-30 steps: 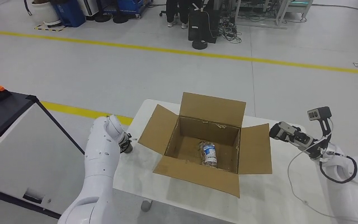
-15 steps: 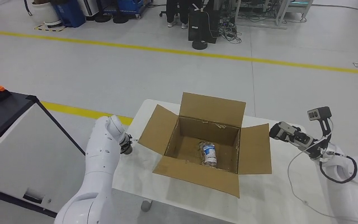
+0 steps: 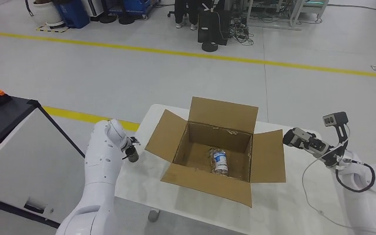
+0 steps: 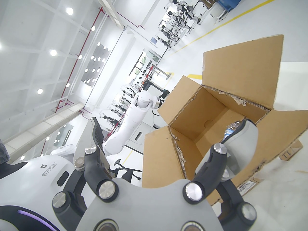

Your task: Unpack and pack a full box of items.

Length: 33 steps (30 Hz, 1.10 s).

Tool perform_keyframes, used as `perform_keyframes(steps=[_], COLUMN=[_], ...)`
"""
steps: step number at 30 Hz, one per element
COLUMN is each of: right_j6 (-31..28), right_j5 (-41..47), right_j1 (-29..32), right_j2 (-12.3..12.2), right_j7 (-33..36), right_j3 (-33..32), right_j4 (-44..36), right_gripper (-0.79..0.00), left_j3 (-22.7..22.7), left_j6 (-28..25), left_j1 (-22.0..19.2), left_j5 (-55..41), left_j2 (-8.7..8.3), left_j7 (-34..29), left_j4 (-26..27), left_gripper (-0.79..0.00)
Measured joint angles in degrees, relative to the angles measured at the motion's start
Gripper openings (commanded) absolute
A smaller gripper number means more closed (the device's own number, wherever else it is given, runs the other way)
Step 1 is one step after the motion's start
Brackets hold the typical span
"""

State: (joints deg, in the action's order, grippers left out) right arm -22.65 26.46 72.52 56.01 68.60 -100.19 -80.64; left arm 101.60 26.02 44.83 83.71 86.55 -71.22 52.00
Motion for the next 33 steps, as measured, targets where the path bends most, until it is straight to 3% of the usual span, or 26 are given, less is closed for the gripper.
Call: perform_keyframes(steps=[8,17,22,30,33], right_j6=[0.0,0.0,0.0,0.0,0.0], right_j5=[0.0,0.0,0.0,0.0,0.0], right_j1=[0.0,0.0,0.0,0.0,0.0], right_j2=[0.0,0.0,0.0,0.0,0.0], right_j7=[0.0,0.0,0.0,0.0,0.0], right_j3=[0.0,0.0,0.0,0.0,0.0], right_j4=[0.0,0.0,0.0,0.0,0.0], right_gripper=[0.000,0.000,0.000,0.000,0.000], left_j3=[5.4,8.2,9.9,11.0,10.4], left_j6=[1.4,0.1,-1.2,-12.3,-14.7], left_j1=[4.6,10.2,11.9,16.1,17.5], left_j5=[-1.0,-8.1,-10.0,-20.7,-22.3], left_j2=[-1.58,-2.05,-2.59,-3.40,-3.50], left_j7=[-2.1,-4.4,-3.8,-6.3,-6.3], left_j4=[14.3,31.3,38.1,49.2,51.2], left_gripper=[0.000,0.000,0.000,0.000,0.000])
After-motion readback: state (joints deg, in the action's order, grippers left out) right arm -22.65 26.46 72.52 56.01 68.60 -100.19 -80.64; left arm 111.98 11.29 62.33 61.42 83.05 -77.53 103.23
